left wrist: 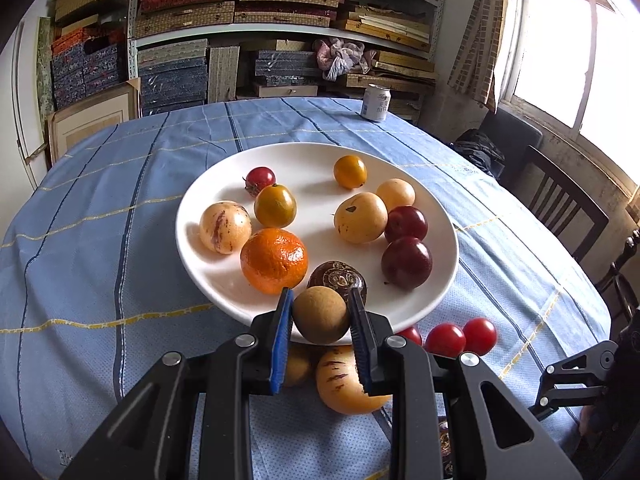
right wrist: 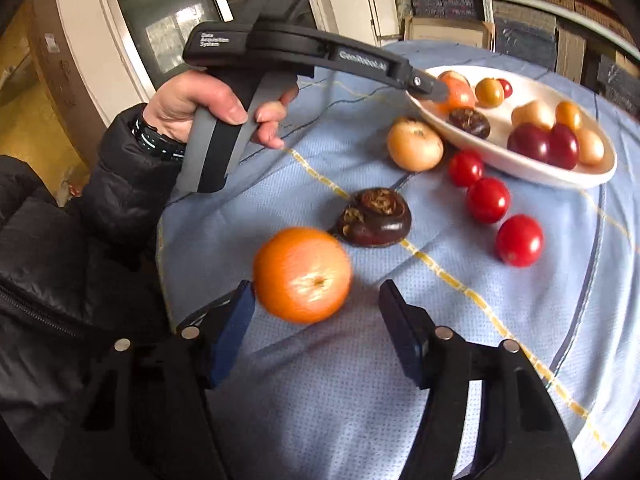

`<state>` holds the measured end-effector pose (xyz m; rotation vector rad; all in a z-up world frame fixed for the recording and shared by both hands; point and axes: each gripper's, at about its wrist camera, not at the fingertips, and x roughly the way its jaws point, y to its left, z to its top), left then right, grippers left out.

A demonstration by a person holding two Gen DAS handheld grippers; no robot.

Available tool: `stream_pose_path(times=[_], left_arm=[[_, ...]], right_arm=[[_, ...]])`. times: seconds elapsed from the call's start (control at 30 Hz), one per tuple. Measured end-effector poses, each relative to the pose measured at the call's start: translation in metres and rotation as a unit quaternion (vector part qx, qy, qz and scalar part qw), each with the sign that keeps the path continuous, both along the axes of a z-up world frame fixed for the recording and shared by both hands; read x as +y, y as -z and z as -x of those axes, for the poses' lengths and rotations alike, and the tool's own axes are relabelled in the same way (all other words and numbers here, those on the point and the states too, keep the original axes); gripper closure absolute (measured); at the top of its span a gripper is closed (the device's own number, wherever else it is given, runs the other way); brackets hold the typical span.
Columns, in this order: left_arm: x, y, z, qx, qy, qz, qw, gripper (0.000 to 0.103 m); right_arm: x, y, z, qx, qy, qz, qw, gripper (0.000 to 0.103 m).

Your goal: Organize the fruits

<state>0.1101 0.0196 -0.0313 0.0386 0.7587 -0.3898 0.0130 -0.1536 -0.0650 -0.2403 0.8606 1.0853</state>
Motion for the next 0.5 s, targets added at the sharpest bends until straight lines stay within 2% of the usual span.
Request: stream_pose_path(times=[0.1,0.17,0.5], left_arm=[[0.001,-0.001,0.000,0.000,-0.003,0.002,1.0000,0.075],[0.002,-0.002,0.000,-0.001,-0.003,0.002,1.0000,0.075],[0.005,-0.003,0.001,-0.004,-0.004,-0.002,1.0000,0.075]], right_arm=[[0.011,0.004,0.002,-0.001,-0.003,0.003,1.000,0.044],[0.012,0.006,0.000,0.000,-0.002,0.001,1.000,0.057],[0.022,0.009,0.005,0.001,0.016,0.001,1.000,0.057]])
